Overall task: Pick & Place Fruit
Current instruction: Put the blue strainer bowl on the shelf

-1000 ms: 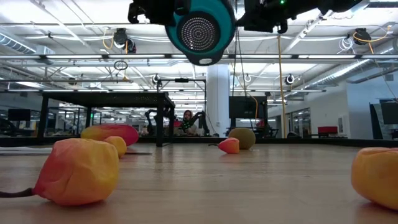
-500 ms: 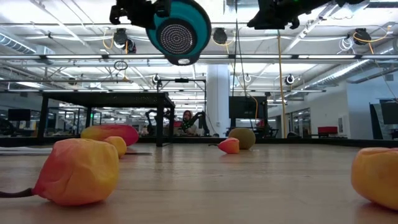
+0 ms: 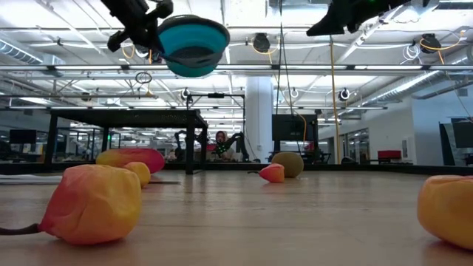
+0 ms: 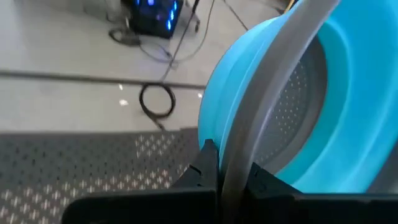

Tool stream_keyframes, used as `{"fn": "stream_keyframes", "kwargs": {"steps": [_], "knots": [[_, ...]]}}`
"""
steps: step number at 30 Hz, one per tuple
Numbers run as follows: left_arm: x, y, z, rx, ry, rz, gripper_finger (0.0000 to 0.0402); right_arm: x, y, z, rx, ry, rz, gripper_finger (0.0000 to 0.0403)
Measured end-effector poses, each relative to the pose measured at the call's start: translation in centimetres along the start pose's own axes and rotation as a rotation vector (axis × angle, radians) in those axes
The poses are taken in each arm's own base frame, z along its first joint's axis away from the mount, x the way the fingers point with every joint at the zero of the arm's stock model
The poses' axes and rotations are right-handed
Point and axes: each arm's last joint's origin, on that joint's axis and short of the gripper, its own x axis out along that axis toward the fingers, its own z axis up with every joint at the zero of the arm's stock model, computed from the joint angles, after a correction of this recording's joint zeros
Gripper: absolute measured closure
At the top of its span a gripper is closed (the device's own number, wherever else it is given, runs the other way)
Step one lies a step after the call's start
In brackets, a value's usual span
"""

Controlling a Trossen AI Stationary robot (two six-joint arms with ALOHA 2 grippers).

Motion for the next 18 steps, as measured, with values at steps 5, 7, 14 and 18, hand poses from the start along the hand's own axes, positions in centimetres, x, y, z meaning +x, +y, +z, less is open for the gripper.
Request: {"fn": "stream_keyframes", "kwargs": {"steps": [5,7,14,18], "knots": [[-0.5,1.8,0.8,-0.104,0.102,-0.042,0.0402,-0.5,-0.1,-0.5,-0.028,0.027,0.093,0.0397],[-0.7,2.5,1.1,-0.145,0.146,-0.062,0.0402,-0.6,-0.1,-0.7,-0.068,0.043,0.143,0.0401],[-1.0,5.4,1.4,-0.254,0.294,-0.013,0.0402,-0.8,0.5,-1.6,-0.24,0.075,0.307,0.0402],[-0.8,6.7,1.9,-0.298,0.311,0.024,0.0402,-0.9,0.6,-1.8,-0.258,0.085,0.333,0.0402]]}}
